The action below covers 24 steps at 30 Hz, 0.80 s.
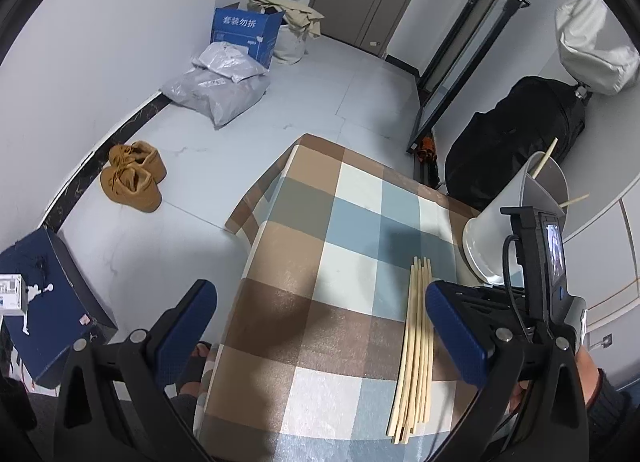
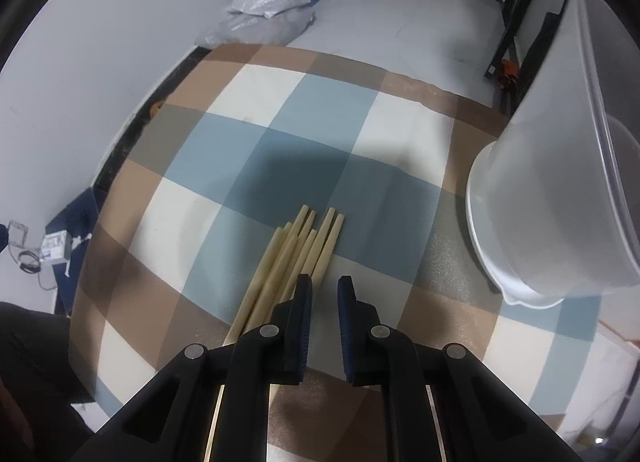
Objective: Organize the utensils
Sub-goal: 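Close the right gripper on another chopstick from the bundle and lift it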
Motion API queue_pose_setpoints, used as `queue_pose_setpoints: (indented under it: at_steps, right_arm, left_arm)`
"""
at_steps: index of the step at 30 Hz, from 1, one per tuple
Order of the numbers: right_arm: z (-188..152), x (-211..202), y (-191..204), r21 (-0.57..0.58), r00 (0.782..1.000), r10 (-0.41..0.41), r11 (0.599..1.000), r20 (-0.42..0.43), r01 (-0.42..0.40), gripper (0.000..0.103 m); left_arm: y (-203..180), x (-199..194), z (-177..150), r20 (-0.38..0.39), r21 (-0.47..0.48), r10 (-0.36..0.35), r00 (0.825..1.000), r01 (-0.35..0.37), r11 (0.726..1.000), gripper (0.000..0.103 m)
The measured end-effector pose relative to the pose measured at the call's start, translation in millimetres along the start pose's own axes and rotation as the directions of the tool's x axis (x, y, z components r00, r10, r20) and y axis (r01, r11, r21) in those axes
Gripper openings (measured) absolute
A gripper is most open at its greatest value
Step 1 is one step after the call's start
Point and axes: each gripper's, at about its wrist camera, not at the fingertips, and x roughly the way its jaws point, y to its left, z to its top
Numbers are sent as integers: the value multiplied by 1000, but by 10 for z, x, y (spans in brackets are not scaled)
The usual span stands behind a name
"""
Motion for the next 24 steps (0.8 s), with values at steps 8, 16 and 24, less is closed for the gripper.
queue_pose_setpoints:
  at_steps: [8, 16, 24]
  right_arm:
    - [122, 35, 129, -35, 994, -93, 995, -51, 91, 11]
    - [71, -33, 0, 14, 1000, -24, 1000, 21, 23, 4]
    - [-174, -518, -262, 58, 971, 99, 992, 219, -114, 4]
  left_arm:
    - [15, -20, 2, 5, -6, 6, 1000, -6, 1000, 101]
    - [73, 46, 4, -13, -16, 43, 999, -43, 999, 101]
    - [-155, 336, -179, -142, 97, 53, 988, -40, 995, 101]
